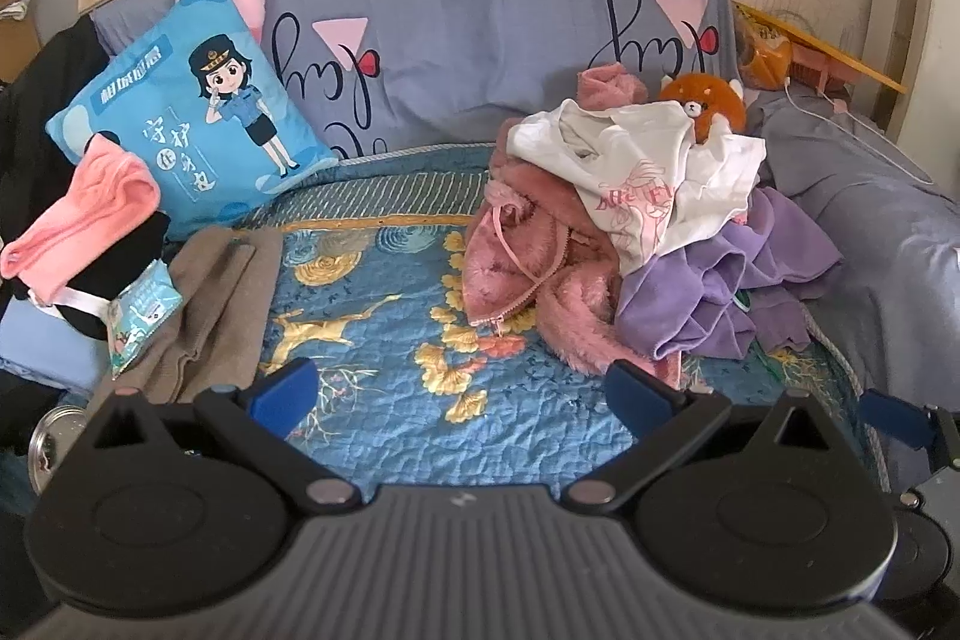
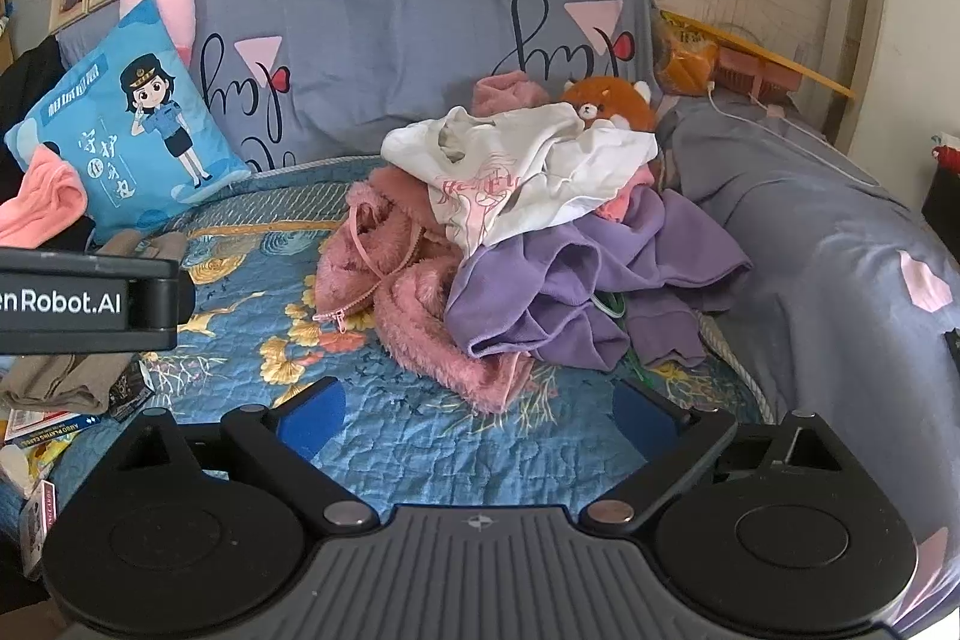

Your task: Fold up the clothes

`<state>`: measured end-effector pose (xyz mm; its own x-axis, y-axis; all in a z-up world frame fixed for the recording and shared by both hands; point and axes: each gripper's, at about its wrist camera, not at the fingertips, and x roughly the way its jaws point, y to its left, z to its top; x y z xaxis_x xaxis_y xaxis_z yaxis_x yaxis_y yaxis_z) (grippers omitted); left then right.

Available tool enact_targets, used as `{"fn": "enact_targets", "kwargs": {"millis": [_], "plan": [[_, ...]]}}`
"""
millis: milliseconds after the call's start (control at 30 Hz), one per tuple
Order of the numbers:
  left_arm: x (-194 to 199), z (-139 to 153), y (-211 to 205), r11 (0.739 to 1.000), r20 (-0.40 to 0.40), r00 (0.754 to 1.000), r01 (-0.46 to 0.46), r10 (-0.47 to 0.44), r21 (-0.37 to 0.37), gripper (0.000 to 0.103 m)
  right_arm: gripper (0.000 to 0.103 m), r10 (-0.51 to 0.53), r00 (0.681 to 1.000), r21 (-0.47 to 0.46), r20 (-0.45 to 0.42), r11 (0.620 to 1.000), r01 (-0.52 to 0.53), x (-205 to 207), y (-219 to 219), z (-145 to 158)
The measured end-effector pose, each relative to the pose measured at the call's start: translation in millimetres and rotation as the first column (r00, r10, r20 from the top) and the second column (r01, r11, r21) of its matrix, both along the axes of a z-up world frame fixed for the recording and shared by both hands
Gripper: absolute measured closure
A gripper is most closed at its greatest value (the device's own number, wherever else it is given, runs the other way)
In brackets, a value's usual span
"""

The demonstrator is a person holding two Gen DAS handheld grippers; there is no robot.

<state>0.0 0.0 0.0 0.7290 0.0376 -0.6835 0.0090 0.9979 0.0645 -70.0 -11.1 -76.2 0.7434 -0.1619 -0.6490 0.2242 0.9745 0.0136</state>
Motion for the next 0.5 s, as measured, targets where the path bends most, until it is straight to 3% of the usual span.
{"fn": "enact_targets", "kwargs": {"millis": [500], "plan": [[-0.4, 1.9, -1.8, 1.000, -0.001, 1.000, 0.008, -0.008, 0.010, 0.000, 0.006, -0.016, 1.000, 0.006, -0.017, 1.000, 0.016, 0.7, -1.0, 0.2]]}}
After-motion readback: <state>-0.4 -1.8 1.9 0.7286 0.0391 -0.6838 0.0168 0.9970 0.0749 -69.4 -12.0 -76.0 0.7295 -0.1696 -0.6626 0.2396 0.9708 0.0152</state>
